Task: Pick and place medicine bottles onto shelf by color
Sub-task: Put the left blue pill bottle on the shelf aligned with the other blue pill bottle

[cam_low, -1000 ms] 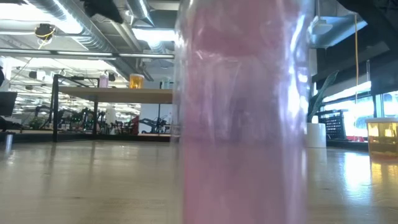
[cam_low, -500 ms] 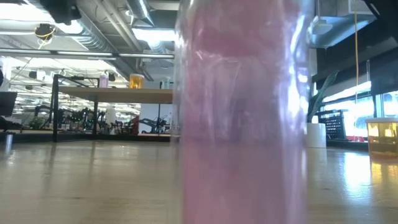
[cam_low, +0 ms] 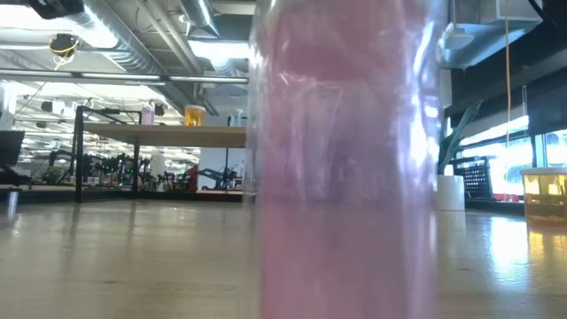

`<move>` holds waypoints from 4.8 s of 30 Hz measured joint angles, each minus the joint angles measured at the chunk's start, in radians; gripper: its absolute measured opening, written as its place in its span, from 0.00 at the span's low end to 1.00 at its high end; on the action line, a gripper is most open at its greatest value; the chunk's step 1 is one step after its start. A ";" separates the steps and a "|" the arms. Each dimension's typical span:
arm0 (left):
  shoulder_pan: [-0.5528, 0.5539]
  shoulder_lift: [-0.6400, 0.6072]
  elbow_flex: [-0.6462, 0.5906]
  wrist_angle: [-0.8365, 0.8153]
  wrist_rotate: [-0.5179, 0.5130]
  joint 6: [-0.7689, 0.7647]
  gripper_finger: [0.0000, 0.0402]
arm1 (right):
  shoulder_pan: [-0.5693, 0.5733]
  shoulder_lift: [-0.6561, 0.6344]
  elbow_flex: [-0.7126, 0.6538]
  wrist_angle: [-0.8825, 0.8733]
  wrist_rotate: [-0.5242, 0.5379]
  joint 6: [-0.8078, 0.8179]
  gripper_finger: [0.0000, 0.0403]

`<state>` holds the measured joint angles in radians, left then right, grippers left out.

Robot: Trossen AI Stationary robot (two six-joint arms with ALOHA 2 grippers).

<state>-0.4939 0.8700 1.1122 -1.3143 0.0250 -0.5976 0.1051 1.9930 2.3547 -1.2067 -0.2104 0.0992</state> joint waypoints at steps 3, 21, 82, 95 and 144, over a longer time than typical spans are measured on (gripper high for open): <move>-0.087 0.014 0.000 0.039 -0.012 -0.049 0.00 | 0.020 0.000 -0.002 0.002 -0.051 -0.039 0.01; -0.479 0.349 0.000 0.262 -0.055 -0.581 0.00 | 0.053 0.000 -0.004 0.009 -0.072 -0.252 0.01; -0.657 0.503 0.000 0.364 -0.298 -0.913 0.63 | 0.053 0.001 -0.004 0.045 -0.071 -0.291 0.03; -0.668 0.641 0.000 0.421 -0.301 -0.892 0.74 | 0.052 0.001 -0.005 0.046 -0.071 -0.291 0.03; -0.665 0.872 0.000 0.500 -0.274 -0.886 0.56 | 0.053 0.001 -0.005 0.056 -0.071 -0.291 0.03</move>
<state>-1.1587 1.7420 1.1126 -0.8143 -0.2493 -1.4833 0.1577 1.9942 2.3501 -1.1511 -0.2810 -0.1917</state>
